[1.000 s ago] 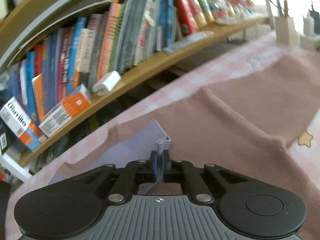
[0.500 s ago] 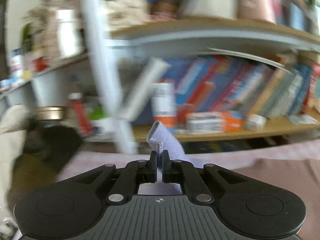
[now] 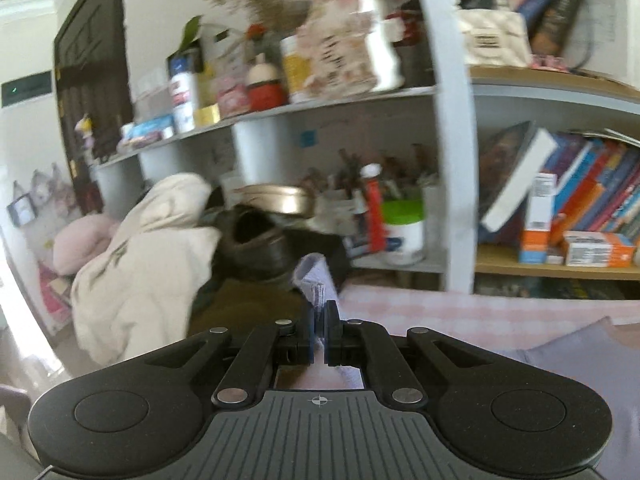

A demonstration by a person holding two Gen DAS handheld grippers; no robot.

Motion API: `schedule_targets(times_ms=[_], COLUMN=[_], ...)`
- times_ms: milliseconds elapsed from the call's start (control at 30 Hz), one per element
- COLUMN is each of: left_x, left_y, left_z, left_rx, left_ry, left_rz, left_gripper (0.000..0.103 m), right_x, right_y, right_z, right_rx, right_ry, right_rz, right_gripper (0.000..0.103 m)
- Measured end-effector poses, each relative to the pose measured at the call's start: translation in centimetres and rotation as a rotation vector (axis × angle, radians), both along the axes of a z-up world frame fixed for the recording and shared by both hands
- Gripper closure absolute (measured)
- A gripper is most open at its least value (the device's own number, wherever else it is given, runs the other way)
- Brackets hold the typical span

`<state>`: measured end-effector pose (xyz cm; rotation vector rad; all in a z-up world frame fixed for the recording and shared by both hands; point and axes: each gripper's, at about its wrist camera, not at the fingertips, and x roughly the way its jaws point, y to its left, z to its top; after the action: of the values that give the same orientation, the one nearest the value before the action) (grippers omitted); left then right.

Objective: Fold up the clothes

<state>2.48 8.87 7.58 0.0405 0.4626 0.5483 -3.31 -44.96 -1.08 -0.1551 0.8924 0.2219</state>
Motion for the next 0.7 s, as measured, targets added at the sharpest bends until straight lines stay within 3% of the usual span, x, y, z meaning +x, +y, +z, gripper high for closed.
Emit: schedule_targets(times_ms=[100, 267, 333, 433, 500, 600, 633, 667, 700], left_x=[-0.4, -0.4, -1.8, -4.3, -5.9, -7.5, -7.8, -8.0, -8.3], left_y=[1.5, 3.0, 2.5, 0.2, -1.9, -5.0, -5.8, -6.4, -7.1], left_z=[-0.9, -3.1, -3.3, -3.5, -4.1, -6.1, -6.7, -7.4, -8.0], left_rx=[-0.017, -0.073, -0.074, -0.136, -0.207, -0.406, -0.465, -0.518, -0.572], left_ry=[0.027, 0.153, 0.144, 0.142, 0.175, 0.241, 0.251, 0.255, 0.259], left_rz=[-0.002, 0.01, 0.013, -0.089, -0.191, -0.343, -0.374, -0.395, -0.416], left_gripper=[0.099, 0.089, 0.084, 0.082, 0.082, 0.081, 0.076, 0.061, 0.054], right_x=[0.0, 0.1, 0.2, 0.1, 0.0, 0.1, 0.1, 0.2, 0.3], right_y=[0.5, 1.3, 1.5, 1.8, 2.1, 2.1, 2.0, 1.9, 1.8], right_z=[0.0, -0.1, -0.1, -0.1, -0.2, -0.2, -0.1, -0.1, 0.0], right_rx=[-0.023, -0.062, -0.069, -0.088, -0.102, -0.103, -0.098, -0.09, -0.081], right_ry=[-0.004, -0.002, 0.001, -0.002, -0.006, -0.002, 0.001, 0.006, 0.011], right_rz=[-0.024, -0.042, -0.05, -0.056, -0.056, -0.06, -0.065, -0.073, -0.081], right_gripper=[0.093, 0.093, 0.093, 0.093, 0.093, 0.093, 0.093, 0.094, 0.095])
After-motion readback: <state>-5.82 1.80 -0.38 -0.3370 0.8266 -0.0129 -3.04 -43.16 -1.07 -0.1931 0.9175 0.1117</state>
